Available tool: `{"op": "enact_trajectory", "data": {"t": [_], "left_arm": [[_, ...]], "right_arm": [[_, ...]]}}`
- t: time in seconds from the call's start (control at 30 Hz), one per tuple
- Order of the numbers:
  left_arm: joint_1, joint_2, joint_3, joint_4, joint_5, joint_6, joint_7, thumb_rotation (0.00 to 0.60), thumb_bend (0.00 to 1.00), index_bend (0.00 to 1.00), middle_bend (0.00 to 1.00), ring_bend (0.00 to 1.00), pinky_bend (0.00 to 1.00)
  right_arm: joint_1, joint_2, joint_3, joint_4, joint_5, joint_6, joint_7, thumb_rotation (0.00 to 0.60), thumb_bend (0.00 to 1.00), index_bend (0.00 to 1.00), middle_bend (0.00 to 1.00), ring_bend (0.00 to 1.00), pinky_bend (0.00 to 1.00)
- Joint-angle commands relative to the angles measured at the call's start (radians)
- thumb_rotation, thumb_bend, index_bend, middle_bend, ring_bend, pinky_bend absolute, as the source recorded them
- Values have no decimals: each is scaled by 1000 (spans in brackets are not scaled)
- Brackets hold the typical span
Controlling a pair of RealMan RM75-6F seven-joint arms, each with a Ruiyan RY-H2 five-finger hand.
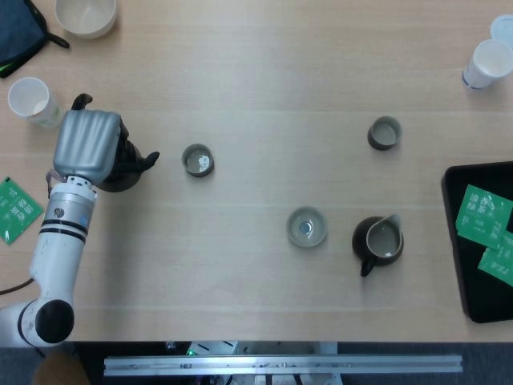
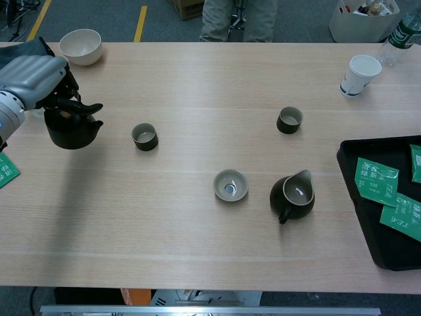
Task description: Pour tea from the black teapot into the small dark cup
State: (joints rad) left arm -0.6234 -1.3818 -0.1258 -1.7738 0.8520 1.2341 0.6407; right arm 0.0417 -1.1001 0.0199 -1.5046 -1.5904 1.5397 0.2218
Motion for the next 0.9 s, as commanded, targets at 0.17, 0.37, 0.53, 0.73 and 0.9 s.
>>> {"op": "enact_trajectory", "data": {"t": [0.17, 0.37, 0.53, 0.73, 0.9], "left_arm": [[1, -28, -20, 19, 6, 23, -10, 249, 192, 989, 1000, 984, 217], [-4, -47, -28, 24, 11, 31, 1, 255, 210, 995, 1000, 990, 224], [-7, -59, -30, 19, 22, 37, 7, 312, 272, 995, 1000, 991, 228], [-7, -70, -32, 11, 39, 48, 13, 358, 308, 994, 1000, 991, 228], [-7, -75, -30, 2, 53, 57, 23, 464, 309, 993, 1000, 992, 232]], "right_arm": [[-7, 4, -2, -2, -4, 12, 2, 600, 146, 334, 325, 221, 238], [-16, 5, -4, 0, -6, 24, 8, 600, 146, 335, 325, 221, 238], [-21, 6, -5, 5, -7, 32, 13, 600, 146, 334, 325, 221, 238], [-27, 5, -6, 10, -6, 37, 21, 600, 146, 334, 325, 221, 238], [-30, 4, -6, 16, -7, 42, 27, 600, 146, 334, 325, 221, 238]]}}
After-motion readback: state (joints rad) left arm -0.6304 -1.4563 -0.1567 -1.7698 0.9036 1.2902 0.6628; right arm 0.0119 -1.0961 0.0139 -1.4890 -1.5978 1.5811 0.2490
